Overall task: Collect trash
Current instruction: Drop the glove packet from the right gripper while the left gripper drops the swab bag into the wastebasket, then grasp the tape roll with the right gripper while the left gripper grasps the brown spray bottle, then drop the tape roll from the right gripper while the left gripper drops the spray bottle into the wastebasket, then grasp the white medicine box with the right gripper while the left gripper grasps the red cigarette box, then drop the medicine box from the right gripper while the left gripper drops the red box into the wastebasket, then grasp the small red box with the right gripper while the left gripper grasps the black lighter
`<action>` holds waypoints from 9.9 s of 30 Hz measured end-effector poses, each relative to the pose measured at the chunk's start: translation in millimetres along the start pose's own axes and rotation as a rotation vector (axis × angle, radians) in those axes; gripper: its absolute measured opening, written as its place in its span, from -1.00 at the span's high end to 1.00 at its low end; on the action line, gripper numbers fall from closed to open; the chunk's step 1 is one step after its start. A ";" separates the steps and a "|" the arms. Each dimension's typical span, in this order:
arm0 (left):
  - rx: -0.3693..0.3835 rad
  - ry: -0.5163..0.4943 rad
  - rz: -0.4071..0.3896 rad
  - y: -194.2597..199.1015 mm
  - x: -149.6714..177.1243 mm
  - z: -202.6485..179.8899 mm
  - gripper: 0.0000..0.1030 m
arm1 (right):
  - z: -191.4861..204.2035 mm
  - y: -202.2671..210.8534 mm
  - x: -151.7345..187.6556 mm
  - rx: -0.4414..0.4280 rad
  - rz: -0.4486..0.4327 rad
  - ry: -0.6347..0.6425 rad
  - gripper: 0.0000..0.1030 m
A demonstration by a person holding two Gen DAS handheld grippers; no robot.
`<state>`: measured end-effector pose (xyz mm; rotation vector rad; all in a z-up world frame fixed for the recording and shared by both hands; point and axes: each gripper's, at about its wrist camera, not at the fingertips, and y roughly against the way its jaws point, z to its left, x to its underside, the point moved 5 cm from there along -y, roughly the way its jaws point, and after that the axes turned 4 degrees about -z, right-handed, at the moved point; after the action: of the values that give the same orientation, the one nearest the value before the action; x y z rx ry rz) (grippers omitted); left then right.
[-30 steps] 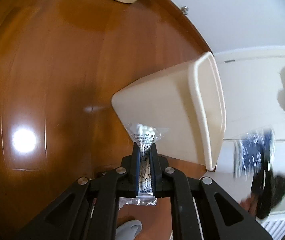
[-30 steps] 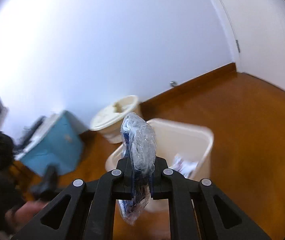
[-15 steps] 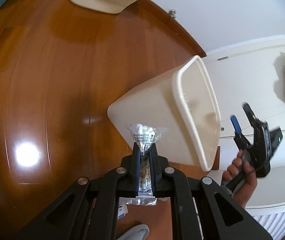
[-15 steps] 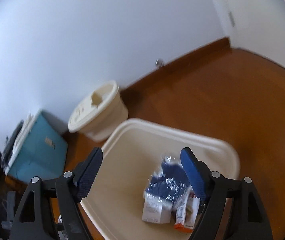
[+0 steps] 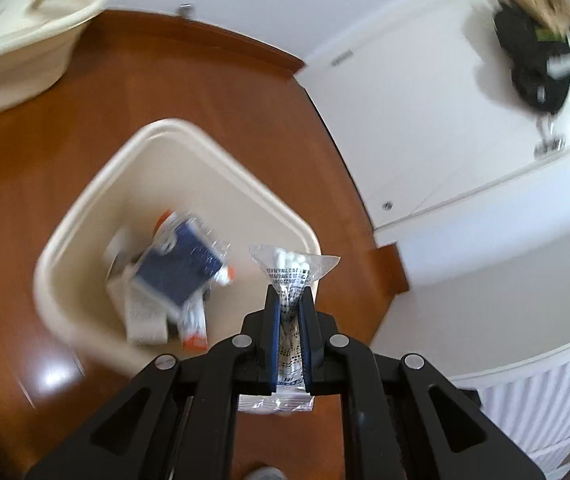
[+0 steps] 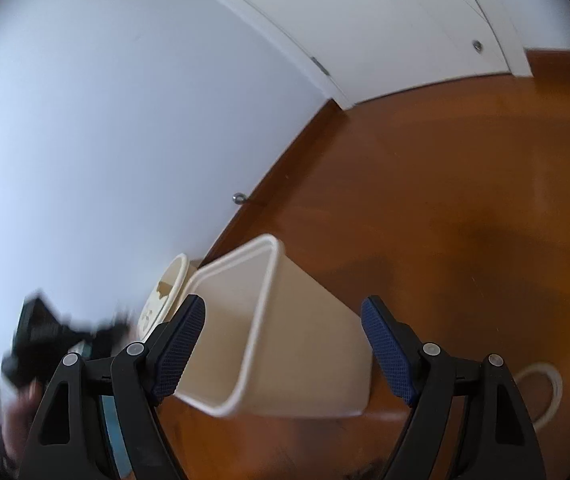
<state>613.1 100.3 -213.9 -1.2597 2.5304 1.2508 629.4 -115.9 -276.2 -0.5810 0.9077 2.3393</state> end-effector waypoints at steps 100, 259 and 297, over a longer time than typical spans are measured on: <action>-0.503 -0.607 0.439 -24.2 309.3 85.3 0.42 | 118.0 -192.2 62.0 0.204 0.528 0.797 0.48; -0.390 -0.565 0.032 19.7 45.9 -30.7 -0.71 | 5.5 -1.9 -1.4 0.270 -0.030 0.162 -0.54; -0.401 -0.359 0.089 26.4 84.2 23.3 -0.99 | -8.6 -53.8 296.2 -0.055 0.738 0.716 -0.53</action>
<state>532.0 70.8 -243.8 -0.8705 2.1697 1.8794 442.9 12.0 -475.2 -1.3422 1.5880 2.8355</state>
